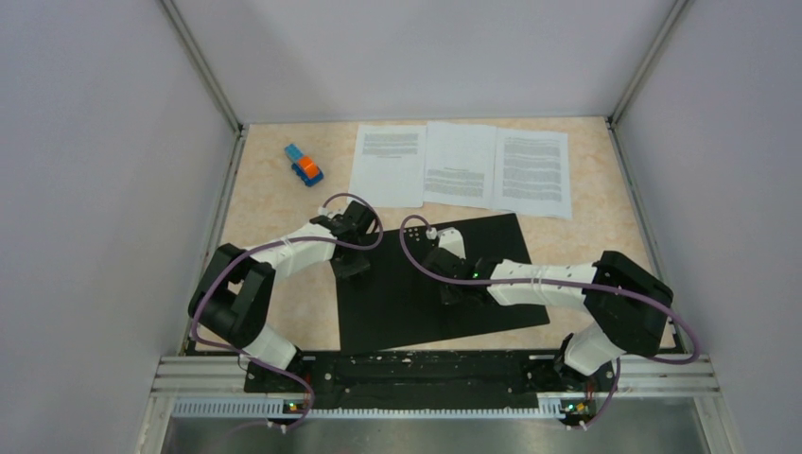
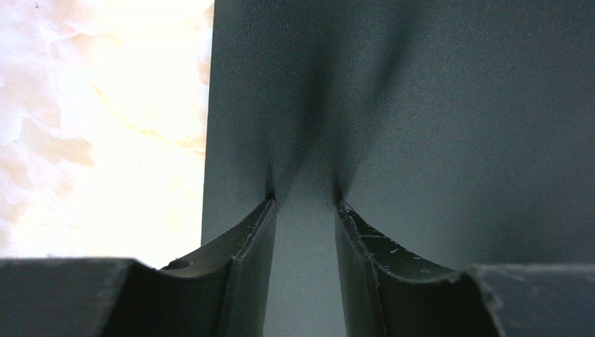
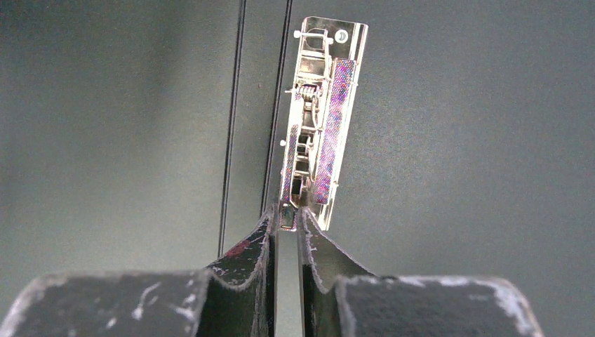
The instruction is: Put the files into the folder
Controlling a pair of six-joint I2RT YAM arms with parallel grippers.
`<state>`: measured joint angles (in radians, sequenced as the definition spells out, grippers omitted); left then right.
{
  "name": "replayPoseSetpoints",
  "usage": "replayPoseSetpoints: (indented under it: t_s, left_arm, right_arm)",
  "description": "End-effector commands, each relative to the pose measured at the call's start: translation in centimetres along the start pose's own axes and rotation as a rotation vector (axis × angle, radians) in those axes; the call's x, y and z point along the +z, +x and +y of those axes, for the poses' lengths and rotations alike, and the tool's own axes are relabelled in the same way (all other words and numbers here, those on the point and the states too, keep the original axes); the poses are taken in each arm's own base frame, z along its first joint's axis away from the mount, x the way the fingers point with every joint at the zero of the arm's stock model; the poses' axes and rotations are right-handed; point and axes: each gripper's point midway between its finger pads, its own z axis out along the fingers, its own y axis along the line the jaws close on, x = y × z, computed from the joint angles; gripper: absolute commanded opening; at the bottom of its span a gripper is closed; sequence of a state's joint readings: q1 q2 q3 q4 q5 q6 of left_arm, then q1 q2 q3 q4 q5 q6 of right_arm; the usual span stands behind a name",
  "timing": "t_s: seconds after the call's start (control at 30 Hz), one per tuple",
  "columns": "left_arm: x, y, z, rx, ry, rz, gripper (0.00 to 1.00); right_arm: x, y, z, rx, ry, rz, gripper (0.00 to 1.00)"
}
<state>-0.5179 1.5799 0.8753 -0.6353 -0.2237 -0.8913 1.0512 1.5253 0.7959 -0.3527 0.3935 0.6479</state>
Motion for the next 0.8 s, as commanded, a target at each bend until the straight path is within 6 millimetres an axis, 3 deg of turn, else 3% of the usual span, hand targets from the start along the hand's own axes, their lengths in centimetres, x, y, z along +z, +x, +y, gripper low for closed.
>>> replayPoseSetpoints:
  t_s: [0.0, 0.1, 0.47, 0.77]
  left_arm:
    - [3.1, 2.0, 2.6, 0.006, -0.100, 0.056, 0.42]
    - [3.1, 2.0, 2.5, 0.009, -0.103, 0.057, 0.42]
    - [3.4, 1.7, 2.4, 0.020, -0.114, 0.066, 0.40]
    - [3.4, 1.6, 2.3, 0.023, -0.121, 0.077, 0.40]
  right_arm:
    - [-0.2, 2.4, -1.7, -0.074, 0.073, 0.097, 0.05]
    - [0.2, 3.3, -2.4, -0.091, 0.105, 0.120, 0.00]
    - [0.1, 6.0, -6.3, -0.140, 0.254, 0.167, 0.00]
    - [-0.9, 5.8, -7.1, -0.127, 0.309, 0.178, 0.00]
